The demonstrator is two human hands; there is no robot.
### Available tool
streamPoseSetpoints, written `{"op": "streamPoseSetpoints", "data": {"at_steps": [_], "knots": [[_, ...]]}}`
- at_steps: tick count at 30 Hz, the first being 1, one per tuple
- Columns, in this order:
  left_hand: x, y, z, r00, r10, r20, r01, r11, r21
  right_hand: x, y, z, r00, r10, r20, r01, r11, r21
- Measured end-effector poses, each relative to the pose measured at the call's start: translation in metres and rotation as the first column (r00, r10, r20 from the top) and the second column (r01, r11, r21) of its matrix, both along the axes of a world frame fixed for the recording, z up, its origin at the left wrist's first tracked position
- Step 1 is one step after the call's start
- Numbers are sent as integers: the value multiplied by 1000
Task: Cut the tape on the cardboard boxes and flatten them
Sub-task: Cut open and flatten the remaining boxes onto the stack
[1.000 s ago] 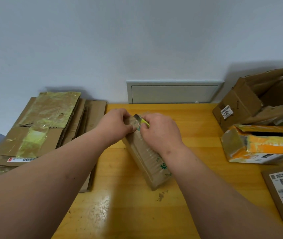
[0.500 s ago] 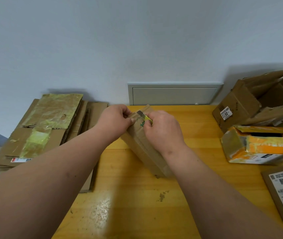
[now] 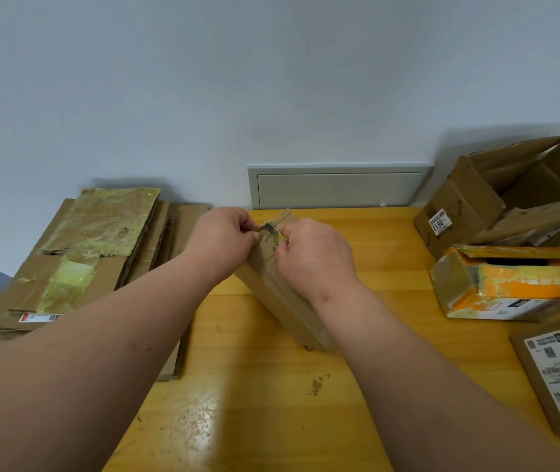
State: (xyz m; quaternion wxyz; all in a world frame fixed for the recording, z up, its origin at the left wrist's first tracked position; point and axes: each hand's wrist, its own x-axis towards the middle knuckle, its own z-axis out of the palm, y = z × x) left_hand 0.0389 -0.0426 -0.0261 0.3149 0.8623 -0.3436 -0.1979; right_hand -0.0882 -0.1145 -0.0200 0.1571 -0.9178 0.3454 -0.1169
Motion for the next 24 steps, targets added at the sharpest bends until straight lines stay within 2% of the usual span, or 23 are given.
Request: {"op": "streamPoseSetpoints", "data": {"at_steps": [4,9,17,24], "knots": [[-1,2,-3,999,24,-37,-24,1000,-3,-4,1,-3,1000,20,-10,-20,1000,-20],[1,8,-9,991,95,-94,-97,995,-15,-7,3,-10,991,57,-121,-62,998,-34],[-2,14,-19,979,123,-160,-129,991,-29,-10,1,-13,973,108,-205,-113,993,-16],[-1,16,-22,978,129,-165,-138,990,-41,-12,0,-18,963,117,-242,-126,992,-22]]}}
